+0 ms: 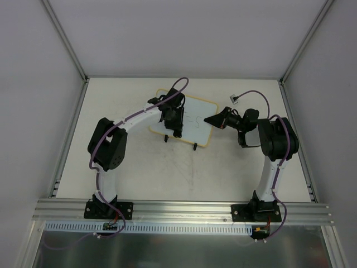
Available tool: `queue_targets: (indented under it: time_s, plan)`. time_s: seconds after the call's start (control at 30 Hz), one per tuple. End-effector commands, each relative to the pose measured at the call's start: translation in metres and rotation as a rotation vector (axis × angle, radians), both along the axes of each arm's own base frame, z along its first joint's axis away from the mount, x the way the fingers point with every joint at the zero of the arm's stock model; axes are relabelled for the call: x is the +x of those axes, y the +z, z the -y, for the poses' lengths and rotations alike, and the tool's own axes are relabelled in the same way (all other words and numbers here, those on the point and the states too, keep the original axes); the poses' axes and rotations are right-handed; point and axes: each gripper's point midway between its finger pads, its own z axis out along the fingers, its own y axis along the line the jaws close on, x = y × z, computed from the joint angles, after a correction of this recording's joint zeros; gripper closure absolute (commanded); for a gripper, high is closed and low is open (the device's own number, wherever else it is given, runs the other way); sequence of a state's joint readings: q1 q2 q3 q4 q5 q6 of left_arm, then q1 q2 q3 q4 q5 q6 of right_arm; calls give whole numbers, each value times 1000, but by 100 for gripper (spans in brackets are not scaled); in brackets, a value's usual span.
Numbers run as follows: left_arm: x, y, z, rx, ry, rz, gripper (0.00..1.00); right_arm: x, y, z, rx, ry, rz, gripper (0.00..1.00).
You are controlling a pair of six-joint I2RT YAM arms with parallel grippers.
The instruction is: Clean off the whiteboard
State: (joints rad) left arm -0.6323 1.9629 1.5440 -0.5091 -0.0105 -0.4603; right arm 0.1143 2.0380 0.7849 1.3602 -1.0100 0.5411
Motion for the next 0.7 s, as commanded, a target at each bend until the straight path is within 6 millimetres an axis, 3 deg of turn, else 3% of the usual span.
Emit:
queue_targets:
  time_s: [0.0, 0.07, 0.2, 0.3, 0.5, 0.67]
  plan:
    - [32, 23, -27, -50, 62, 52, 100, -6, 22, -9, -26, 32, 268, 100]
    - [46, 32, -46, -53, 97, 75, 100, -6, 23, -9, -25, 32, 268, 100]
    - [67, 49, -65, -55, 132, 129, 100, -6, 22, -9, -25, 32, 266, 100]
    - [74, 55, -67, -61, 130, 144, 100, -6, 22, -9, -25, 32, 266, 100]
    - [68, 45, -53, -94, 114, 102, 100, -6, 22, -9, -25, 32, 266, 100]
    - [54, 35, -24, -86, 67, 93, 100, -6, 22, -9, -26, 32, 269, 100]
